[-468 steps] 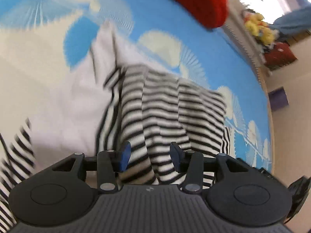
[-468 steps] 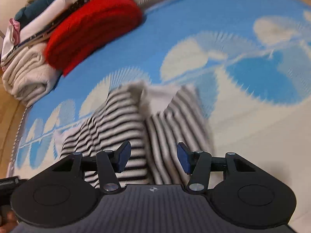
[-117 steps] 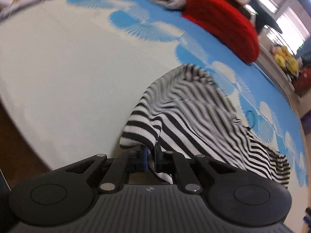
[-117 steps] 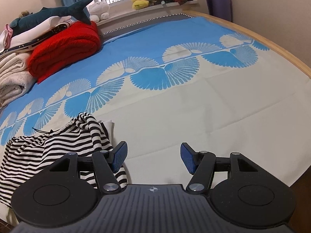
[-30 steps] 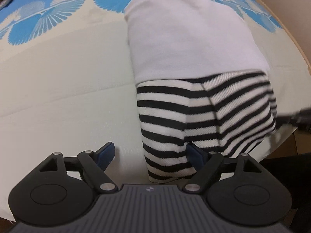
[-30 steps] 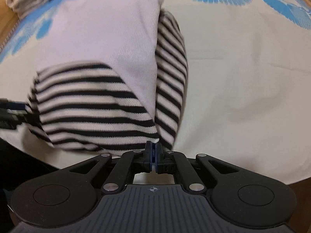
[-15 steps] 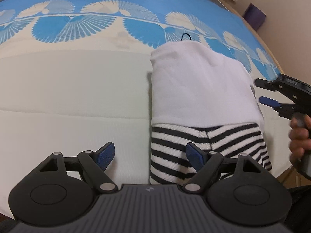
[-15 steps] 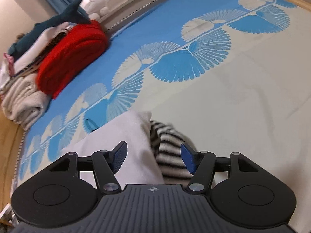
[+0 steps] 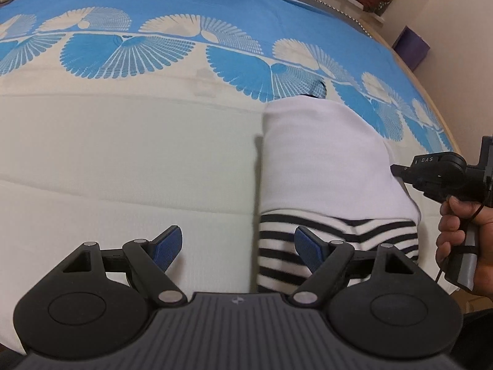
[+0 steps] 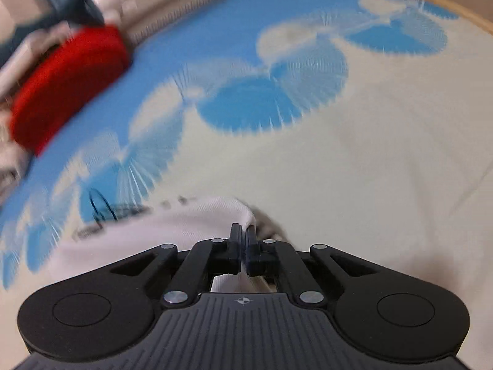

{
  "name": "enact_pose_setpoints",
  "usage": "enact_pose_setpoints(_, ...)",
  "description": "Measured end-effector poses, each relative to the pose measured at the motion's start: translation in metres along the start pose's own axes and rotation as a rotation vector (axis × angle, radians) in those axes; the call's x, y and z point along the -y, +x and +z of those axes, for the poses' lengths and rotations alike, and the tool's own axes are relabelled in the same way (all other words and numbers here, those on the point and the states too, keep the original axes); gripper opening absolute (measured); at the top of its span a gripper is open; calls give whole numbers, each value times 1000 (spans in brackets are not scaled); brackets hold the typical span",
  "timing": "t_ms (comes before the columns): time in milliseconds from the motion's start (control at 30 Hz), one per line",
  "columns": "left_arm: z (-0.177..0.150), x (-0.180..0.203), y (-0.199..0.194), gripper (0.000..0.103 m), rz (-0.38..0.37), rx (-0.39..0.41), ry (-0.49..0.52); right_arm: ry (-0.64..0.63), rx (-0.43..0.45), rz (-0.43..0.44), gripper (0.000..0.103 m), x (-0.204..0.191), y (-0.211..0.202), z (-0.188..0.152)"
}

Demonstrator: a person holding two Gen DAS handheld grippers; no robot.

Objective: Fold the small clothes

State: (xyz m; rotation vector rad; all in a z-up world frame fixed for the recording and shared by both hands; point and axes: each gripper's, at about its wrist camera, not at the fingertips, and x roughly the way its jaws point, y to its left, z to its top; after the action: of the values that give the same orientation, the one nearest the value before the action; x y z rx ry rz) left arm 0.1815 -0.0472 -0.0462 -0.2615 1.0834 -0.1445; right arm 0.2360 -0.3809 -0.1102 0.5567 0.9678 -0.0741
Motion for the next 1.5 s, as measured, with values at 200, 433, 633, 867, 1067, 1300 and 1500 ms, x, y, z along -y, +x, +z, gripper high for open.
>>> enact_pose_setpoints(200,-2,1,-2,85,-2,12,-8,-159,208,-7,28,-18,-58,-7)
enact_pose_setpoints(433,-1,9,-8,85,-12,49,1,-528,-144,224,32,-36,-54,-58)
enact_pose_setpoints(633,30,15,-17,85,-93,62,42,-433,-138,149,52,-13,-56,-51)
enact_pose_setpoints(867,67,15,42,85,-179,-53,12,-234,-128,86,88,17,-43,-40)
enact_pose_setpoints(1067,67,-12,112,90,-278,-202,-238,-42,-227,69,91,27,-2,-39)
enact_pose_setpoints(1300,76,-9,146,80,-400,-201,-292,-1,-202,176,16,15,7,-29)
enact_pose_setpoints(1500,107,8,104,42,-445,-22,-145,16,-41,208,10,8,-15,-11)
